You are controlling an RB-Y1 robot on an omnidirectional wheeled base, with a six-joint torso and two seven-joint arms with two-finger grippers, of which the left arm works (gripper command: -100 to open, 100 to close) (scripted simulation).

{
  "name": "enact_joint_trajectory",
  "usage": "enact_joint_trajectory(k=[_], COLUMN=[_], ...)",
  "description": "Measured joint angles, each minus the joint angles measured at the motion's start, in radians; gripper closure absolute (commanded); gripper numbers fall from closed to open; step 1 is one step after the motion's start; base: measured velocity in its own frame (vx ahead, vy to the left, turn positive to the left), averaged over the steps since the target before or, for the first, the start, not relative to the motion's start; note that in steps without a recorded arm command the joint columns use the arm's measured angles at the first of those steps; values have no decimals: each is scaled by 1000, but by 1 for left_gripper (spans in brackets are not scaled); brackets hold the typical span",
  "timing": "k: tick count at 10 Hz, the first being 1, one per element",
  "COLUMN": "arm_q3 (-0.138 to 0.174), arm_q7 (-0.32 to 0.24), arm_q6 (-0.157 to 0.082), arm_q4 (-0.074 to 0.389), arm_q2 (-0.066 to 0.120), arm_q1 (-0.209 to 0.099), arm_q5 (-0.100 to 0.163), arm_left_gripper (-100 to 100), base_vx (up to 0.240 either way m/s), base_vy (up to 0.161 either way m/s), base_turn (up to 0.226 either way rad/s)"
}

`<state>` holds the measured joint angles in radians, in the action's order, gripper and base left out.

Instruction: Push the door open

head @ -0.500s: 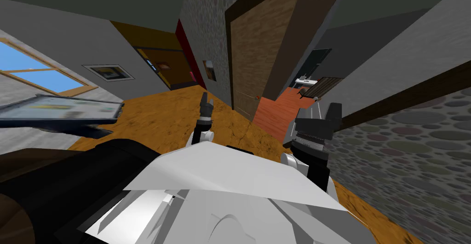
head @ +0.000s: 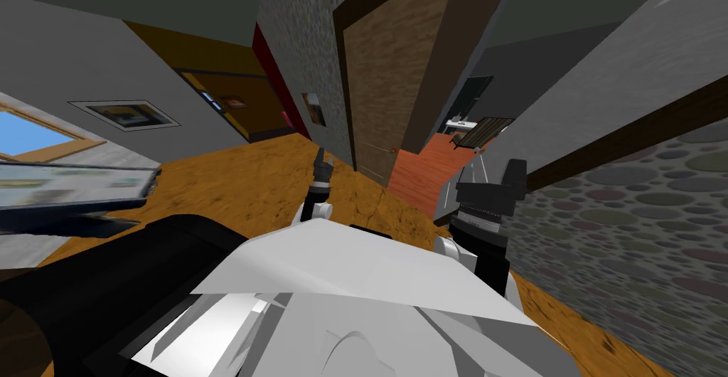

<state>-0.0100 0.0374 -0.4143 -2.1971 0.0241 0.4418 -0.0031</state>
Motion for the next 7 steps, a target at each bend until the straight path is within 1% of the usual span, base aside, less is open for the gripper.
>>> enact_joint_trajectory(k=[4, 5, 7], arm_q3=[3, 0, 0], arm_q7=[-68, -86, -126], arm_q6=[-23, -33, -44], arm_q4=[76, 98, 132], arm_q2=[16, 17, 27], arm_q1=[-24, -26, -33], arm_q5=[27, 33, 49], arm_left_gripper=[-100, -100, -100], base_vx=[77, 92, 97], base_vy=[11, 14, 27], base_turn=[-118, -132, -133])
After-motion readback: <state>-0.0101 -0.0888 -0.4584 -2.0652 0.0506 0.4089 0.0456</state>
